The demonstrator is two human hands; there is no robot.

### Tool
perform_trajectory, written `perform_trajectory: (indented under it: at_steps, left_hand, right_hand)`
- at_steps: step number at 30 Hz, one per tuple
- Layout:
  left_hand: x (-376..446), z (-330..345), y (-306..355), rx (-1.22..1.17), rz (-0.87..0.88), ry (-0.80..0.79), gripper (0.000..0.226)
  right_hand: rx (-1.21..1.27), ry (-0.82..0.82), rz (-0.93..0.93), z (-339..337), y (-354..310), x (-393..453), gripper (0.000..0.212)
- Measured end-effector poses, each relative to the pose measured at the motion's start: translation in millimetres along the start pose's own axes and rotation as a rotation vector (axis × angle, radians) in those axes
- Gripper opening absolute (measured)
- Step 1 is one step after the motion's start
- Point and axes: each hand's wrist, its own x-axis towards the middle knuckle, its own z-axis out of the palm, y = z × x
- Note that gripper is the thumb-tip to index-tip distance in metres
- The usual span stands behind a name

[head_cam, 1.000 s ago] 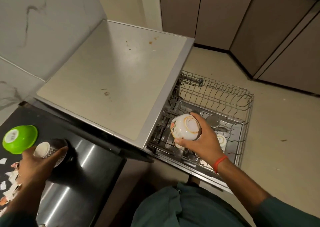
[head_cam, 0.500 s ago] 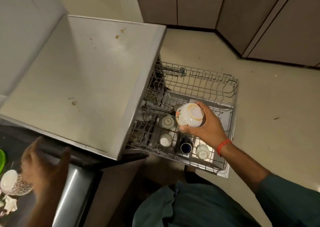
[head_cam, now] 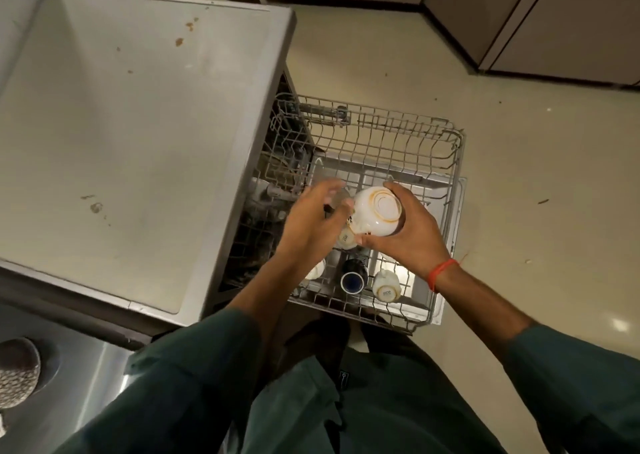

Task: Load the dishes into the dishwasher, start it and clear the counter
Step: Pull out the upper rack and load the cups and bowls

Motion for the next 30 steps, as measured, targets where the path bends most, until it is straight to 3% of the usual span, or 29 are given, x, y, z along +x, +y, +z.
perform_trajectory:
  at_steps: [2, 7, 12, 17, 21, 30]
  left_hand:
    - [15, 12, -3, -0.042, -0.015, -0.108, 0.036]
    - [49, 34, -19, -0.144, -0.112, -0.197, 0.049]
    - [92, 54, -28, -0.231, -0.118, -0.318, 0.044]
    - [135, 64, -31, -0.179, -0.077, -0.376, 0.051]
    - [153, 66, -34, -0.163, -0.086, -0.485, 0.047]
    - [138, 86, -84, -0.193, -0.219, -0.494, 0.034]
  right_hand:
    - [-0.028, 0.0, -0.002, 2, 5, 5, 0.097]
    - [-0.122, 0.029, 0.058, 5, 31, 21, 0.102]
    - [-0.243, 0.05, 0.124, -3, 50, 45, 0.104]
    - [-0.435, 0.01, 0.18, -9, 64, 95, 0.109]
    - [-0.5, 0.072, 0.275, -12, 88, 141, 0.105]
    - [-0.517, 0.124, 0.316, -12, 148, 197, 0.091]
